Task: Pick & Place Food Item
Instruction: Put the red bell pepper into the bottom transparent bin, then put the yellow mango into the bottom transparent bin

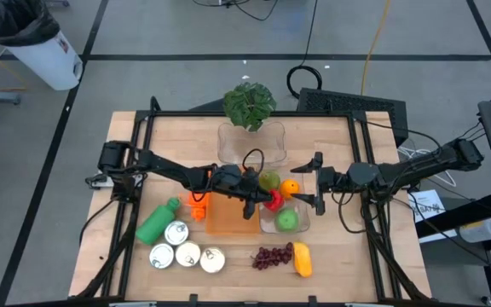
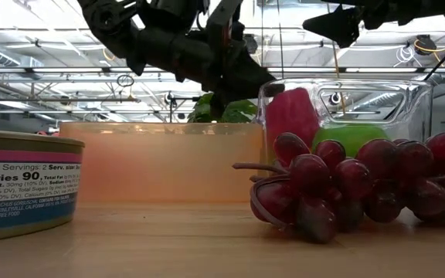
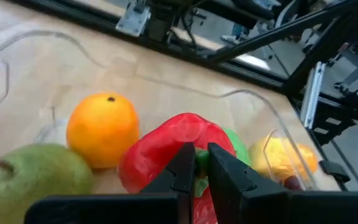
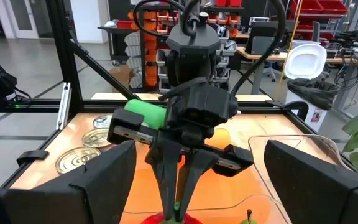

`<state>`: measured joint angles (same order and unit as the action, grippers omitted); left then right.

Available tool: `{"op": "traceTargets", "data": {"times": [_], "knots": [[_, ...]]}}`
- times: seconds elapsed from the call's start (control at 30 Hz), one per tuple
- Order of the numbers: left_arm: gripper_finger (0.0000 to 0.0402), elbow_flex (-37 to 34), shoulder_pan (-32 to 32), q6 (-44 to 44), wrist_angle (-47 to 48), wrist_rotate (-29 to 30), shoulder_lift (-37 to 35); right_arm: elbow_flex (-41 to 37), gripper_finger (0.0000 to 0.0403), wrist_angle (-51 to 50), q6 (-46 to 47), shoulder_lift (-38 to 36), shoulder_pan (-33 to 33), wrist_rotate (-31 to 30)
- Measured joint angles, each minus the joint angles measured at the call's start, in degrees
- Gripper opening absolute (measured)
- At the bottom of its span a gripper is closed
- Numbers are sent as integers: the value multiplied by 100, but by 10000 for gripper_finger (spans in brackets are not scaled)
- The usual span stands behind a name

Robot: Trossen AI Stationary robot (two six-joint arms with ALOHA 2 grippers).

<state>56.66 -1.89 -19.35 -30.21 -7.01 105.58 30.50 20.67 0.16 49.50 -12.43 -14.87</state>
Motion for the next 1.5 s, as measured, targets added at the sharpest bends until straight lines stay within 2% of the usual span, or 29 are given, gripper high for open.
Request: {"op": "traceTargets", "data": {"times": [0.27, 0.53, 1.0, 1.1, 1.3, 1.43, 1.5], "knots": [[46, 0, 80, -79, 569, 256, -4, 0, 332, -9, 11, 0, 0, 0], [43, 0, 101, -133, 465, 258, -4, 0, 333, -2, 4, 0, 0, 0], [162, 0, 249, -479, 327, 253, -8, 0, 334, -39, 6, 0, 0, 0], [181, 0, 288, -439, 350, -4, -87, 2, 334, -55, 72, -1, 0, 0], [199, -9, 413, -156, 1089, -814, -828, 9, 334, -591, 457, -262, -132, 13], [204, -7, 534, 0, 1836, -828, -1641, 9, 334, -726, 518, -483, -329, 18], [203, -7, 551, 23, 2181, -636, -2070, 9, 334, -738, 520, -567, -461, 36]]}}
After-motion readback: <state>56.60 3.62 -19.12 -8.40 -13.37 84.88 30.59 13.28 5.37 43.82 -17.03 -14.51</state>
